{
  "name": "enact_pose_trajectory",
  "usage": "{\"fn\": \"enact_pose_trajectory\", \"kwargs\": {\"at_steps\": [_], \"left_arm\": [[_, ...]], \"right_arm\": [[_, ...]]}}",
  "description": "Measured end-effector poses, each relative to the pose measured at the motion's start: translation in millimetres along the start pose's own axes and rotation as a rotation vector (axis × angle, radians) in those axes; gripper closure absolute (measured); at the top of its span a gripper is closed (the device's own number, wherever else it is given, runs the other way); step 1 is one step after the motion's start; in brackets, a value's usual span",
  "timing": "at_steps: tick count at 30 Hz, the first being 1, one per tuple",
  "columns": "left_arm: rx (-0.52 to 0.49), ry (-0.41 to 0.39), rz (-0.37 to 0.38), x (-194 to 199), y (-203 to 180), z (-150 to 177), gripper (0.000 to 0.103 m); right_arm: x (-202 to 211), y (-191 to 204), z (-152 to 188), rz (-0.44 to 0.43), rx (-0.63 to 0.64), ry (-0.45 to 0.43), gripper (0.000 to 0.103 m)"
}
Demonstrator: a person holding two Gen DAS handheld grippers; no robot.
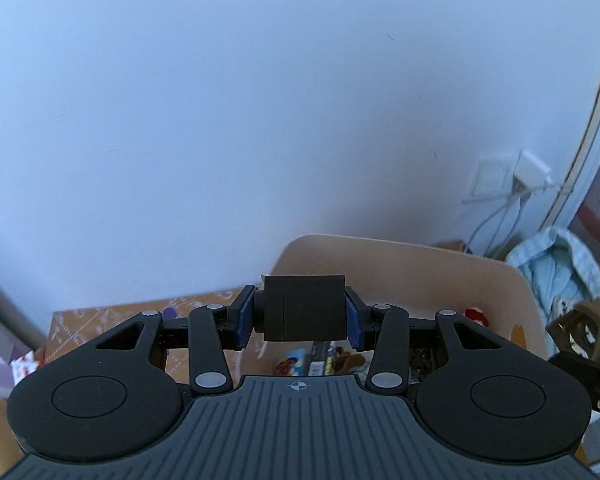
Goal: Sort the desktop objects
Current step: 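Lift the black object and grey claw clip with both grippers and carry them over the basket, then open both grippers to drop the black object and claw clip into the basket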
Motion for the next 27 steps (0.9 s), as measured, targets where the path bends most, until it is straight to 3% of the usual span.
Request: {"fn": "enact_pose_trajectory", "kwargs": {"at_steps": [8,17,24,25,27], "left_arm": [[-0.026,0.146,0.023,-62,-20,8,0.058],[-0.098,0.301,0.049,-94,-36,30,0.058],[-0.129,0.308,0.045,-106,-43,39,0.057],[-0.124,0.302,0.043,-107,-44,37,0.055],[-0.112,0.291,0.029,-106,-43,36,0.045]], "right_arm": [[-41,-19,6,0.031,0.000,0.075,0.018],[-85,-31,25,0.059,0.032,0.176,0.018],[-110,-35,34,0.076,0.072,0.228,0.014],[-115,-38,33,0.086,0.073,0.229,0.014],[-117,-41,33,0.092,0.069,0.223,0.003]]}}
Point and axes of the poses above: each gripper's, at about its wrist camera, not at the fingertips, and x roughly against the way its jaws point, y to its left, z to its underside, the point moved 3 cm from there along -x, roughly the way its jaws point, and after that the axes turned 8 degrees about -x, right-handed, at the moved point
